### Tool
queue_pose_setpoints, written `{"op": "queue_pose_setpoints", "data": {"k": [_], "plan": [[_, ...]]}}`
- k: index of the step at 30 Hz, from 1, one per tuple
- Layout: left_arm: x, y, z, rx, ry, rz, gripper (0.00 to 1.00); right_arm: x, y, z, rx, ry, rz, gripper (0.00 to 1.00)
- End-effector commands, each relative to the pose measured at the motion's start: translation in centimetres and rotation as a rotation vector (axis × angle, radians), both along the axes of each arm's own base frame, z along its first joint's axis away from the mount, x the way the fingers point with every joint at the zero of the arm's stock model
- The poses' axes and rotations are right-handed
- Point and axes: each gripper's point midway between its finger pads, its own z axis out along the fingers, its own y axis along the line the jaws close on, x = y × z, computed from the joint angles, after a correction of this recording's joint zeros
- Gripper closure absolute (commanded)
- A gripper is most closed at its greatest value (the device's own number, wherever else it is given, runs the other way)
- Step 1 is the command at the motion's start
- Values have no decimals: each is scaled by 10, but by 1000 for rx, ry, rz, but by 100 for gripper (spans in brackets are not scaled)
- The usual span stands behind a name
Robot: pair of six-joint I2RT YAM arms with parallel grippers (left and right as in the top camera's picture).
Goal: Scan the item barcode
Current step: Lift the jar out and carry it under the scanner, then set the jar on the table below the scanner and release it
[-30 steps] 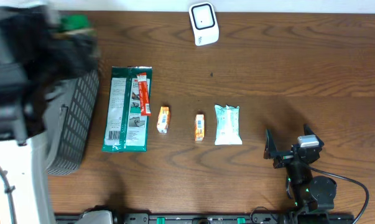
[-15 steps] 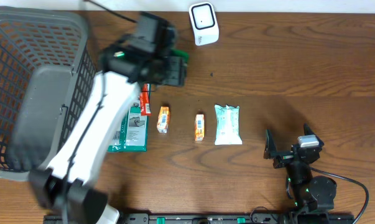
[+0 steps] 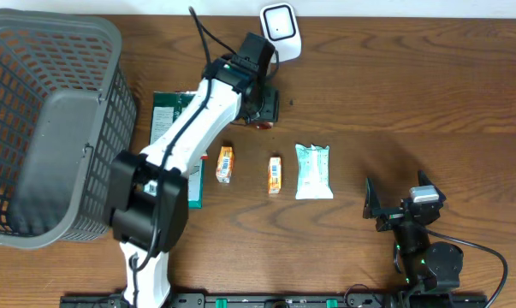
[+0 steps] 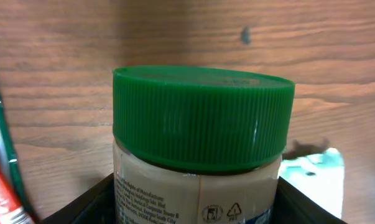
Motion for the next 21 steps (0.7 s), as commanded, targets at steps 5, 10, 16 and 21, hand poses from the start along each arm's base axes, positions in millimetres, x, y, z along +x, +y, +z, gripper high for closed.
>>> {"op": "queue_pose_setpoints", "data": {"k": [5, 10, 16, 21], "plan": [[-1, 6, -41, 53, 76, 47, 47, 0, 3, -1, -4, 3, 11, 1], [1, 17, -53, 126, 71, 66, 46, 0, 3, -1, -4, 3, 11, 1], [-2, 12, -57, 132, 77, 52, 38, 0, 3, -1, -4, 3, 11, 1], [-2, 12, -57, 132, 76, 52, 24, 0, 3, -1, -4, 3, 11, 1]]}}
